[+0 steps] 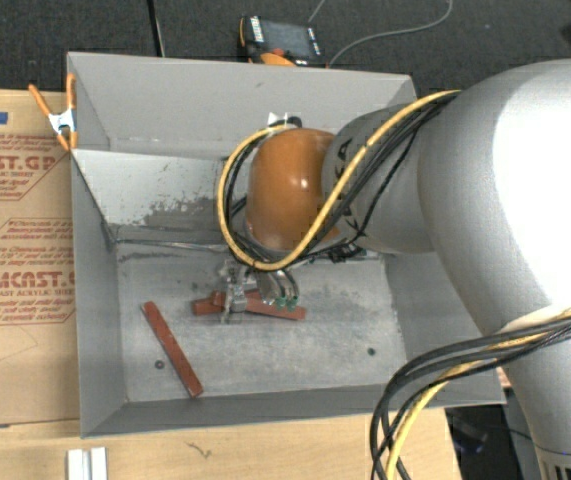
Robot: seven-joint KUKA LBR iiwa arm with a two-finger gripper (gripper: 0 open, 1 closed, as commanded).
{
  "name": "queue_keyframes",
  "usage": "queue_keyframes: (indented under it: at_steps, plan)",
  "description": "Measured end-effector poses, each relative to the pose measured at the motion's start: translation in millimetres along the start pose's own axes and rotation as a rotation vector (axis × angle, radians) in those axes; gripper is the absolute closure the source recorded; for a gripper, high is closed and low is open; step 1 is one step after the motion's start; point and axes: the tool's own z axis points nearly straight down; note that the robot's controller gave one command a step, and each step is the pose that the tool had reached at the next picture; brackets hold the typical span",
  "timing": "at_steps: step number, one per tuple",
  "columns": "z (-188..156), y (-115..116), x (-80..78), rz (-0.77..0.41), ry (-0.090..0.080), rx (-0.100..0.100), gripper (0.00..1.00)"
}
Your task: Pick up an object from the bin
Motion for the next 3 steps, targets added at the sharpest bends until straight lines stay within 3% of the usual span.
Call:
queue_keyframes:
  at_steps: [1, 2, 3]
  plan:
    - [-110.1, -27.9, 29.6, -0.038, -0.007, 0.001, 1.0]
    - [-149.8, -4.8, -7.5, -0.068, -0.009, 0.0, 1.0]
    - [-146.8, -5.8, -5.3, -0.067, -0.002, 0.0, 0.0]
